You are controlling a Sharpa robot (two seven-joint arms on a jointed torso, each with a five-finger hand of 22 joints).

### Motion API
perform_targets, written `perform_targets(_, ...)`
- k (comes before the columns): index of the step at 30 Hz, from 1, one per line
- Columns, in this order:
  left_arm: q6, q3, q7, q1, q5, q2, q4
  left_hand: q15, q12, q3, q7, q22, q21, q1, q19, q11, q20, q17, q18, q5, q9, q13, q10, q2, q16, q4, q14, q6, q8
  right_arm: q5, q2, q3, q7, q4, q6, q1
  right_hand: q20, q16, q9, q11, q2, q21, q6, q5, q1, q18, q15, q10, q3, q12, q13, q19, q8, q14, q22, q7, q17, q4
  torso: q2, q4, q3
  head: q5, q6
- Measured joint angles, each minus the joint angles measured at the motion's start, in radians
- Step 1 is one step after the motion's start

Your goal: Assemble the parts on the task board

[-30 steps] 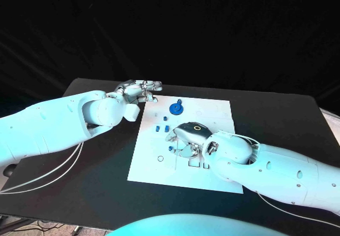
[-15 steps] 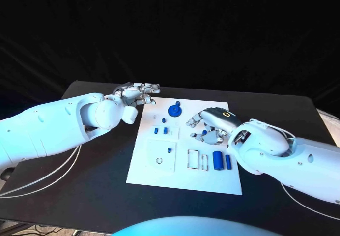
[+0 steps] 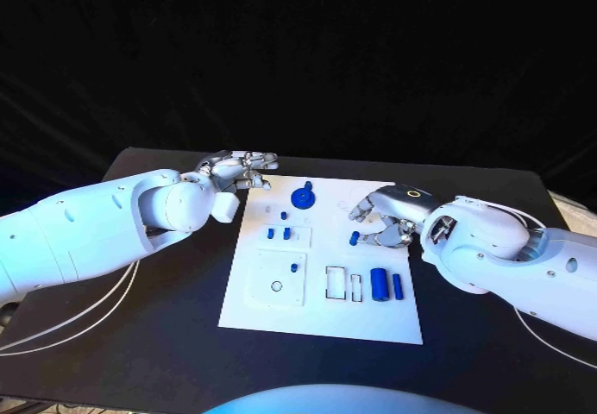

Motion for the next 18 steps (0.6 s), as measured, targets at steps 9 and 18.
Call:
perform_targets(9, 0.001, -0.001, 0.000, 0.000, -0.001, 0.000, 0.000, 0.000, 0.000, 0.000, 0.000, 0.000, 0.000, 0.000, 0.000, 0.000, 0.000, 0.000, 0.000, 0.000, 0.000, 0.000, 0.000, 0.000, 0.000, 0.000, 0.000, 0.000, 0.000, -0.021, 0.023, -0.003, -0.003, -0.019, 0.055, -0.002, -0.007, -0.001, 0.006, -0.015, 0.026, 0.000, 0.042, -0.001, 0.026, 0.000, -0.008, 0.062, -0.007, 0.038, 0.002, 0.008, 0.007, 0.000, 0.000, 0.007, -0.010, -0.001, 0.001, 0.0012, -0.0005, 0.000, 0.000)
perform_targets(18, 0.001, -0.002, 0.000, 0.000, -0.001, -0.001, 0.000, 0.000, 0.000, 0.000, 0.000, 0.000, 0.000, 0.000, 0.000, 0.000, 0.000, 0.000, 0.000, 0.000, 0.000, 0.000, 0.000, 0.000, 0.000, 0.000, 0.000, 0.000, 0.000, -0.024, 0.047, -0.005, 0.004, -0.037, 0.077, -0.007, -0.011, -0.008, 0.012, -0.019, 0.060, 0.009, 0.092, -0.031, 0.038, 0.000, -0.008, 0.125, 0.027, 0.043, -0.001, 0.025, 0.016, 0.000, 0.028, 0.009, -0.010, 0.007, 0.001, 0.0012, -0.0012, 0.001, -0.004)
